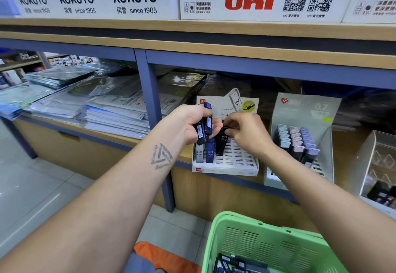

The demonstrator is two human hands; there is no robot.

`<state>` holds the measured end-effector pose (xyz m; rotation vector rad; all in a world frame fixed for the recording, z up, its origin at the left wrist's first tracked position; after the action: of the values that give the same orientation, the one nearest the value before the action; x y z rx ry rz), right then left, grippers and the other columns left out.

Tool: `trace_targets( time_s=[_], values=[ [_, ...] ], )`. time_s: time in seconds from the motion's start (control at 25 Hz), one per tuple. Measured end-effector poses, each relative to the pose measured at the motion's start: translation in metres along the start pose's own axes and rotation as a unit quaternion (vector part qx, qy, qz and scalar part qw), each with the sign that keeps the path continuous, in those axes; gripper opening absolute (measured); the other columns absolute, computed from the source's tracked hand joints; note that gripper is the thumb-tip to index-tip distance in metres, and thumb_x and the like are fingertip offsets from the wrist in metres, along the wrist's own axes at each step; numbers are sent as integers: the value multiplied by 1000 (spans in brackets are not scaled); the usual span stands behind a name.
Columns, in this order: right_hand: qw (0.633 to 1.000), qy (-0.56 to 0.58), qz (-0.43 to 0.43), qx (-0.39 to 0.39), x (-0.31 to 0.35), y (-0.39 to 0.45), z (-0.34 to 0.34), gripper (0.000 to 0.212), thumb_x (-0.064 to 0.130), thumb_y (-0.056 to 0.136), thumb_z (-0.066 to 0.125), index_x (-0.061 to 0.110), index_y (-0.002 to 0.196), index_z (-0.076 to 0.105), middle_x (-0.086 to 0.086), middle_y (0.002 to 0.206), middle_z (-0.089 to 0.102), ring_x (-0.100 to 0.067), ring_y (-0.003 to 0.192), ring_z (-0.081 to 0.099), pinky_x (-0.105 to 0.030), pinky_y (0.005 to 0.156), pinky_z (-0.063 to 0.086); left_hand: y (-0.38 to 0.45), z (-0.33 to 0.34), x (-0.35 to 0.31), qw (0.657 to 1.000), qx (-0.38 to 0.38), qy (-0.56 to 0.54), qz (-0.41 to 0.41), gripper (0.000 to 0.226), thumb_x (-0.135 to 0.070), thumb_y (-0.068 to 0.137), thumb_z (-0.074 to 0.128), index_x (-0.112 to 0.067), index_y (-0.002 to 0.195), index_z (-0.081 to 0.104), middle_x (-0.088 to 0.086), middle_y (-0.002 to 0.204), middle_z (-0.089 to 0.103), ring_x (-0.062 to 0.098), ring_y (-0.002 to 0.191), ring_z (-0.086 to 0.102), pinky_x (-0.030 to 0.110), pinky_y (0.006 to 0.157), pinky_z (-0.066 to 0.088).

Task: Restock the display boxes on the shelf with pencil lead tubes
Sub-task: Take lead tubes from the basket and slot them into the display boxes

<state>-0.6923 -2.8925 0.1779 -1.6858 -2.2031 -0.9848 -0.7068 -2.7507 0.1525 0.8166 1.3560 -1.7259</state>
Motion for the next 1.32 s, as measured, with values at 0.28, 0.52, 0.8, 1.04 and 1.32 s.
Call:
trace_targets(
  time_s=[0.28, 0.52, 0.8, 1.04, 1.32],
  values=[
    [999, -25, -20, 33, 2, -8, 19, 17, 7, 92, 69, 18, 102, 76, -1, 99, 74, -18, 95, 68, -33, 85, 55, -1, -4, -2, 1000, -1, -13, -2, 19, -13, 104, 50, 2, 95, 59, 14, 80, 67, 20, 67, 64, 26, 45, 57],
    [996, -80, -43, 11, 2, -7, 17, 26, 8, 94, 62, 20, 111, 78, 3, 109, 70, -19, 101, 62, -32, 83, 51, -2, -1, 2, 1000, 18, -11, -17, 22, -13, 104, 52, 4, 92, 60, 14, 81, 67, 21, 69, 64, 32, 49, 58],
    [907, 388, 163, 19, -10, -2, -4, 14, 24, 96, 67, 14, 101, 75, -7, 91, 77, -21, 81, 71, -34, 69, 57, -11, 21, 9, 995, 92, 32, -9, 15, -7, 100, 56, 4, 106, 65, 19, 86, 75, 26, 66, 74, 37, 60, 62],
    [835, 507, 211, 33, -18, -7, -6, 12, 1, 91, 67, 9, 97, 75, -12, 94, 74, -24, 87, 67, -38, 82, 53, -11, 35, 18, 990, 136, 34, -29, 22, -12, 102, 54, 4, 112, 65, 24, 101, 74, 33, 89, 74, 52, 80, 60],
    [824, 522, 213, 49, -13, -8, -4, 17, 5, 94, 68, -2, 108, 71, -14, 89, 72, -19, 73, 66, -24, 67, 57, -6, 29, 19, 993, 101, 37, -39, 11, -6, 97, 60, 1, 88, 64, 11, 73, 65, 17, 69, 61, 29, 58, 59]
  ],
)
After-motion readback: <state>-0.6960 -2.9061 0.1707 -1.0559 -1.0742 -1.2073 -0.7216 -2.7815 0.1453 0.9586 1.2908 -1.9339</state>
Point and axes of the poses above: each hand's wrist, its own y-axis towards the middle knuckle, its own z-axis out of the palm, x = y × z, the point moved 10 cm from there along y, towards the middle knuckle
